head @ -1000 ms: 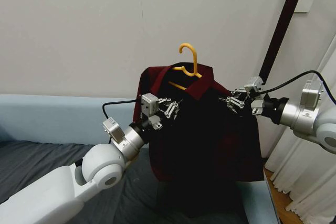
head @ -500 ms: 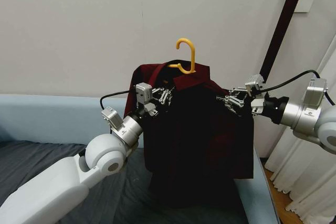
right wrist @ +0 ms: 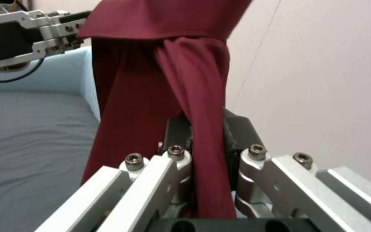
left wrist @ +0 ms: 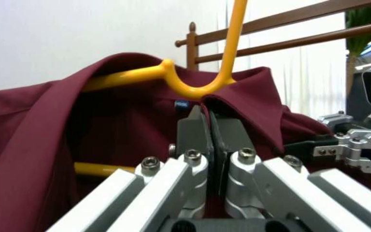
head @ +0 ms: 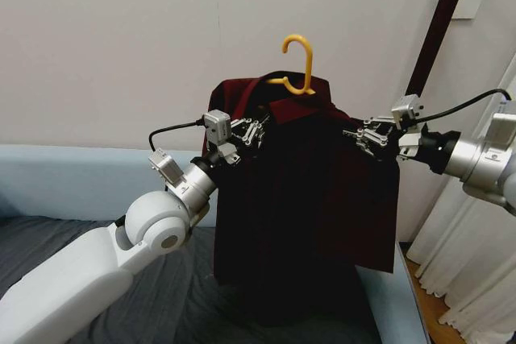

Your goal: Pick up the clothes from the sofa and hang them on the clothes hanger.

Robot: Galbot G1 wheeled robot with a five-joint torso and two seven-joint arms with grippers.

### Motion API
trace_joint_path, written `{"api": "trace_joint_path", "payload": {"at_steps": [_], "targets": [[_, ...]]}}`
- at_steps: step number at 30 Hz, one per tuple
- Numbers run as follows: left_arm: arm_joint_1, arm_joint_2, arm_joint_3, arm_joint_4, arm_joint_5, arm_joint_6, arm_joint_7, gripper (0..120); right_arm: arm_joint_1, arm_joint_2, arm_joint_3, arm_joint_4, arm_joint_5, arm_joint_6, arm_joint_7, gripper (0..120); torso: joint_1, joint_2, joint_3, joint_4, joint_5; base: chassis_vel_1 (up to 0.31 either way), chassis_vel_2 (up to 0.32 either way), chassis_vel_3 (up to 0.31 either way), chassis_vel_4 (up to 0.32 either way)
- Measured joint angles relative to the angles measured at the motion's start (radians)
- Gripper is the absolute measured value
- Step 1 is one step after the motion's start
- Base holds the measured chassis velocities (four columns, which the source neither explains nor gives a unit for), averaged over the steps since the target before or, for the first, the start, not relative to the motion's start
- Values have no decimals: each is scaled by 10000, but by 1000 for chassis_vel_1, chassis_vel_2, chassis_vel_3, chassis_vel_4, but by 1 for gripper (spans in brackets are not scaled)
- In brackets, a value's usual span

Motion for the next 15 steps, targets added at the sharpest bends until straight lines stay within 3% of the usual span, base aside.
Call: {"api": "trace_joint_path", "payload": {"at_steps": [8,15], "targets": [[-927,-197,729,251,-120,-107,82,0,803,-718,17,255,375,-734,61,7,0,2,0,-2,0,0,0,0,0],[-1046,-284,868,255,-111,-145,126,0,1021,-828,82,294,464,-1049,-8,7,0,2,0,1,0,0,0,0,0]]}}
